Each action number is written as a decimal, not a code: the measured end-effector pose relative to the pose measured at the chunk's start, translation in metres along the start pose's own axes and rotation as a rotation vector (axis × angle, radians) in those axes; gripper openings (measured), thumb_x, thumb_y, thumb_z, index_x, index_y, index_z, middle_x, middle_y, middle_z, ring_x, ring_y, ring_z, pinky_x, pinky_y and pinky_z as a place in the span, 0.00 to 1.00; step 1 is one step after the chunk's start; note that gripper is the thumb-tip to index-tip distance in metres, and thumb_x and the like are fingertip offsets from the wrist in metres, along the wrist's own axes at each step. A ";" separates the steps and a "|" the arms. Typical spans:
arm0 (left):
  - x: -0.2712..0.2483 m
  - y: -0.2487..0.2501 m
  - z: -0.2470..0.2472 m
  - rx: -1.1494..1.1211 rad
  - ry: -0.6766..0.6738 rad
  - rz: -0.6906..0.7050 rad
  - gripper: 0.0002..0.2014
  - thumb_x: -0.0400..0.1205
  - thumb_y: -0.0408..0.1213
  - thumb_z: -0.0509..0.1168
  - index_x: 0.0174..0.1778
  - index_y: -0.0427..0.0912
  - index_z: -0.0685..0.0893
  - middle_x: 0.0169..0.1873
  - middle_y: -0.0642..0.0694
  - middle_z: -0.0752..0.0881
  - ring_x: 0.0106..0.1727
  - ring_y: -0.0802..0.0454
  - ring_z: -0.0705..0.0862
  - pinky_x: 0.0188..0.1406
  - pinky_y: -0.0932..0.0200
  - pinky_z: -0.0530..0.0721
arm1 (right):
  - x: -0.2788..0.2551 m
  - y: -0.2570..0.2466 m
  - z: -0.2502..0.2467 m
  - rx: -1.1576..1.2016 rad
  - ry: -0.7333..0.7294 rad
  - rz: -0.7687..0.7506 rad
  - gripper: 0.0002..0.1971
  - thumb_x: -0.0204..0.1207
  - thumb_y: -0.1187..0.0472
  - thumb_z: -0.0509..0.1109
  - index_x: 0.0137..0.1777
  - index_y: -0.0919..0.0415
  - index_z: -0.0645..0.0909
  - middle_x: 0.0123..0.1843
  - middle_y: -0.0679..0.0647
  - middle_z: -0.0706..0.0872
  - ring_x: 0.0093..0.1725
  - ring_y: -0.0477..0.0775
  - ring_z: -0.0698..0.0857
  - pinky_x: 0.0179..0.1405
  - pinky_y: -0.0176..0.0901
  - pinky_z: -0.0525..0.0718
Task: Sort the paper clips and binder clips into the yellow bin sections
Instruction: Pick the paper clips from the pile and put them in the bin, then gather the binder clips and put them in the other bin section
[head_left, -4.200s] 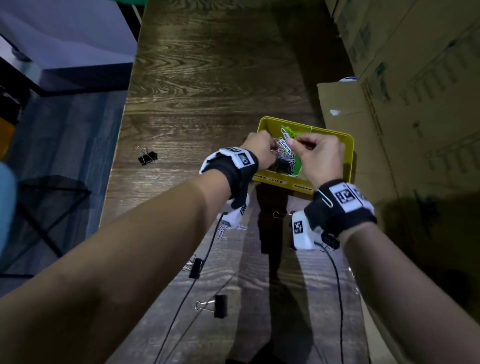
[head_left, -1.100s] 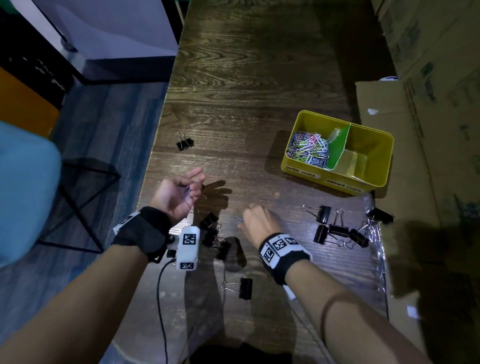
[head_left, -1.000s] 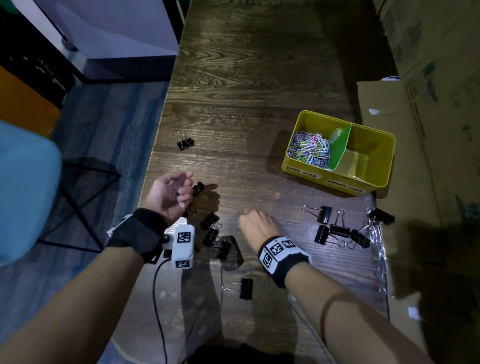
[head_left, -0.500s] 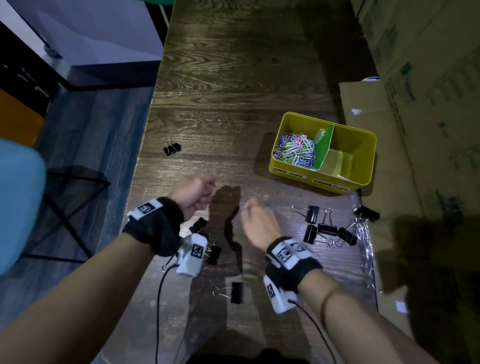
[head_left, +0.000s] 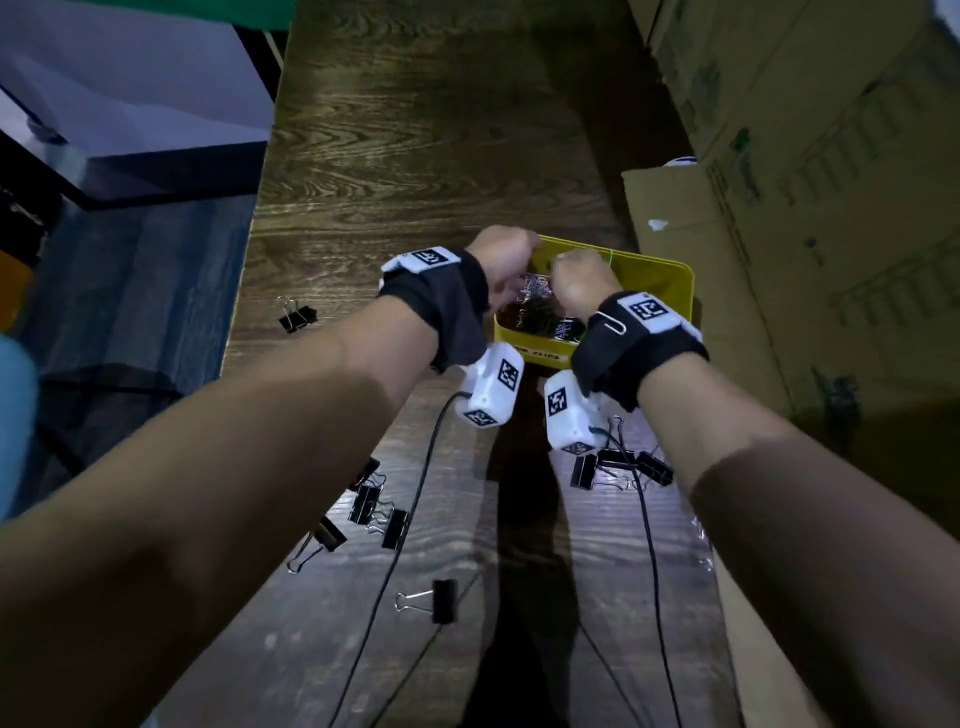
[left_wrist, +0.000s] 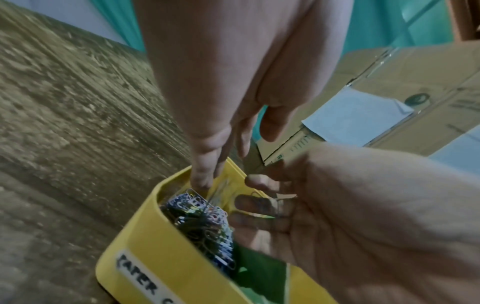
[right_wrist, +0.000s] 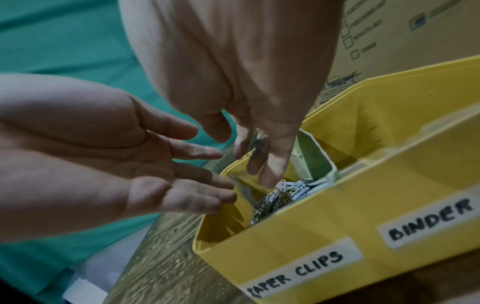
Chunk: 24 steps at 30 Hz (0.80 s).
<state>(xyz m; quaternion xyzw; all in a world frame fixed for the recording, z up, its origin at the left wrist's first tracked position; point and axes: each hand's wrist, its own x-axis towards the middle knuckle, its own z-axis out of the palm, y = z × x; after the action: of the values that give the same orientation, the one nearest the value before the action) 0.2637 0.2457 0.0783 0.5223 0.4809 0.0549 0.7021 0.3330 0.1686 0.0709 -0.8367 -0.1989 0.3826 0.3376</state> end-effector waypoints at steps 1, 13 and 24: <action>0.000 -0.001 -0.002 0.022 -0.001 0.013 0.06 0.82 0.36 0.58 0.44 0.40 0.80 0.28 0.46 0.71 0.20 0.55 0.66 0.24 0.61 0.59 | 0.001 0.001 0.000 -0.025 -0.001 -0.026 0.18 0.85 0.65 0.51 0.67 0.71 0.76 0.70 0.68 0.77 0.70 0.65 0.76 0.69 0.52 0.72; 0.003 -0.085 -0.203 0.882 0.461 0.299 0.18 0.80 0.36 0.65 0.67 0.46 0.79 0.65 0.39 0.81 0.66 0.40 0.78 0.60 0.56 0.75 | -0.074 0.130 -0.023 -0.071 0.220 -0.536 0.11 0.80 0.64 0.66 0.57 0.49 0.84 0.58 0.43 0.82 0.60 0.38 0.78 0.66 0.40 0.75; 0.005 -0.164 -0.228 1.036 0.245 0.254 0.26 0.82 0.47 0.61 0.75 0.46 0.67 0.71 0.37 0.72 0.69 0.36 0.73 0.69 0.43 0.71 | -0.067 0.202 0.031 -0.773 0.062 -0.200 0.40 0.69 0.24 0.43 0.80 0.39 0.56 0.85 0.52 0.51 0.83 0.63 0.43 0.76 0.69 0.34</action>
<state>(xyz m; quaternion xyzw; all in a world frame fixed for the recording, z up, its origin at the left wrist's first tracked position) 0.0299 0.3302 -0.0517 0.8434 0.4565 -0.0444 0.2800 0.2817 0.0017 -0.0548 -0.8898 -0.3983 0.2195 0.0392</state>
